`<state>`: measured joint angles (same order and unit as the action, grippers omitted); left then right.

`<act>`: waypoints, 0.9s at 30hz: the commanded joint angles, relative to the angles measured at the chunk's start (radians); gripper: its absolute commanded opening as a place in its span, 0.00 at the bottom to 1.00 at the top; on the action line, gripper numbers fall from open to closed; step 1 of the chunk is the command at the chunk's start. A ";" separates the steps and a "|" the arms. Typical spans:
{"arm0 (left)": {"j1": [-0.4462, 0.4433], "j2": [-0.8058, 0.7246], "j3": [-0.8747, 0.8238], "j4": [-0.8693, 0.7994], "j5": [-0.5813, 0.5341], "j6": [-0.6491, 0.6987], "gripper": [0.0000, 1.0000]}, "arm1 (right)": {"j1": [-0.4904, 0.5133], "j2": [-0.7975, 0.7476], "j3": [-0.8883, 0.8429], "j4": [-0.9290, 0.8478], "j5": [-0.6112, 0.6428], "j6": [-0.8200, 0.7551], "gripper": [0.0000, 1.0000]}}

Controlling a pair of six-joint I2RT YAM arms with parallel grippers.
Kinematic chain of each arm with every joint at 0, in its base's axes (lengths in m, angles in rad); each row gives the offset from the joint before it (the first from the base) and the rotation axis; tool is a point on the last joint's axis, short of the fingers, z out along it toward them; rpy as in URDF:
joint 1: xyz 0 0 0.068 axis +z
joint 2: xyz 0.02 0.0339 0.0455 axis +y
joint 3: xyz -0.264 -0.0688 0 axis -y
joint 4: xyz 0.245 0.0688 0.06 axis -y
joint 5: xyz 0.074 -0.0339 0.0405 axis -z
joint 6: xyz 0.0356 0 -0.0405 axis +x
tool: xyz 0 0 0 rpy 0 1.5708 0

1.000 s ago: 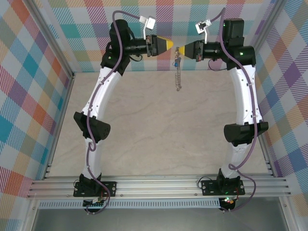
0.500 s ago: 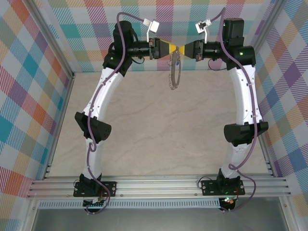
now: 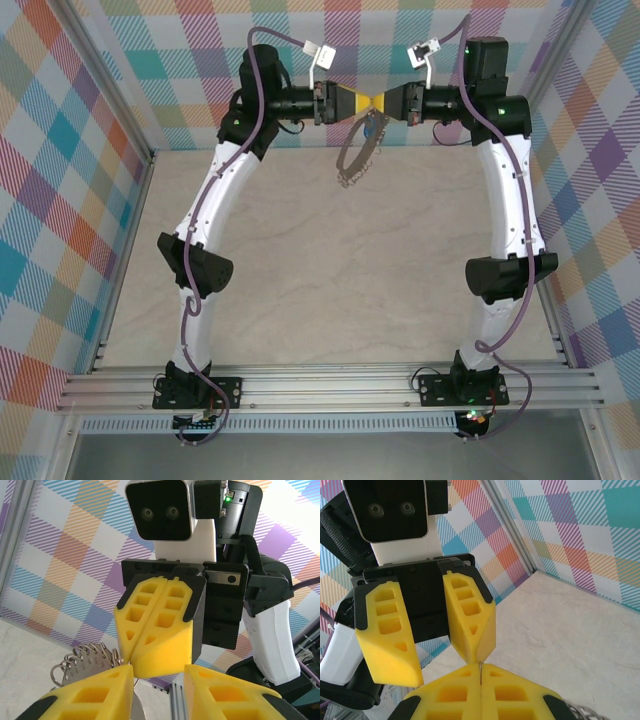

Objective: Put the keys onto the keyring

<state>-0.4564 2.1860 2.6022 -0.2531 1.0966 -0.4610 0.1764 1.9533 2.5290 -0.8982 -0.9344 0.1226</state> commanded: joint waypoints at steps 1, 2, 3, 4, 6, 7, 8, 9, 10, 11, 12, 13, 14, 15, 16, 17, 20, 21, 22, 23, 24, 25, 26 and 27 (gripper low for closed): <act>-0.018 0.020 0.025 0.050 0.035 -0.023 0.32 | -0.005 -0.038 -0.005 0.053 -0.042 0.012 0.00; -0.018 0.020 0.025 0.049 0.036 -0.023 0.32 | -0.006 -0.039 -0.005 0.056 -0.045 0.015 0.00; -0.021 0.021 0.025 0.047 0.035 -0.024 0.32 | -0.006 -0.038 -0.006 0.059 -0.049 0.018 0.00; -0.022 0.022 0.025 0.045 0.034 -0.023 0.33 | -0.008 -0.040 -0.007 0.062 -0.051 0.021 0.00; -0.022 0.026 0.024 0.043 0.033 -0.024 0.33 | -0.009 -0.040 -0.009 0.065 -0.056 0.024 0.00; -0.023 0.027 0.025 0.046 0.033 -0.025 0.33 | -0.009 -0.041 -0.012 0.068 -0.058 0.027 0.00; -0.025 0.029 0.025 0.047 0.033 -0.028 0.33 | -0.009 -0.042 -0.013 0.069 -0.060 0.029 0.00; -0.024 0.029 0.026 0.048 0.032 -0.027 0.33 | -0.009 -0.041 -0.016 0.072 -0.062 0.029 0.00; -0.025 0.029 0.026 0.043 0.024 -0.024 0.33 | -0.010 -0.043 -0.017 0.071 -0.061 0.028 0.00; -0.023 0.026 0.027 0.033 0.011 -0.016 0.33 | -0.011 -0.044 -0.020 0.071 -0.061 0.029 0.00; -0.020 0.021 0.027 0.020 -0.006 -0.004 0.35 | -0.012 -0.047 -0.022 0.071 -0.061 0.029 0.00; -0.017 0.017 0.026 0.013 -0.025 0.007 0.37 | -0.014 -0.047 -0.028 0.071 -0.060 0.028 0.00; -0.015 0.013 0.026 0.009 -0.041 0.013 0.39 | -0.015 -0.049 -0.031 0.071 -0.060 0.029 0.00; -0.012 0.008 0.025 0.011 -0.057 0.014 0.40 | -0.017 -0.049 -0.034 0.072 -0.060 0.029 0.00; -0.007 0.004 0.025 0.013 -0.076 0.017 0.42 | -0.017 -0.050 -0.034 0.073 -0.059 0.029 0.00; -0.004 0.000 0.024 0.014 -0.092 0.019 0.43 | -0.018 -0.049 -0.033 0.073 -0.058 0.029 0.00; 0.004 -0.009 0.024 0.030 -0.119 0.018 0.45 | -0.018 -0.047 -0.035 0.074 -0.059 0.031 0.00; 0.005 -0.009 0.024 0.033 -0.124 0.015 0.46 | -0.018 -0.047 -0.035 0.074 -0.060 0.032 0.00; 0.008 -0.008 0.023 0.032 -0.129 0.015 0.46 | -0.018 -0.047 -0.036 0.074 -0.060 0.031 0.00; 0.009 -0.008 0.024 0.031 -0.130 0.014 0.46 | -0.018 -0.047 -0.036 0.074 -0.061 0.031 0.00; 0.010 -0.005 0.024 0.031 -0.134 0.012 0.47 | -0.020 -0.047 -0.036 0.073 -0.061 0.031 0.00; 0.013 -0.004 0.023 0.030 -0.136 0.011 0.47 | -0.020 -0.046 -0.036 0.075 -0.063 0.032 0.00; 0.012 -0.001 0.024 0.030 -0.138 0.009 0.47 | -0.020 -0.047 -0.035 0.075 -0.065 0.034 0.00; 0.013 0.001 0.024 0.031 -0.141 0.007 0.47 | -0.020 -0.048 -0.035 0.077 -0.068 0.036 0.00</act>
<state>-0.4545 2.2009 2.6026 -0.2344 0.9798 -0.4557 0.1558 1.9530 2.4859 -0.8543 -0.9596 0.1493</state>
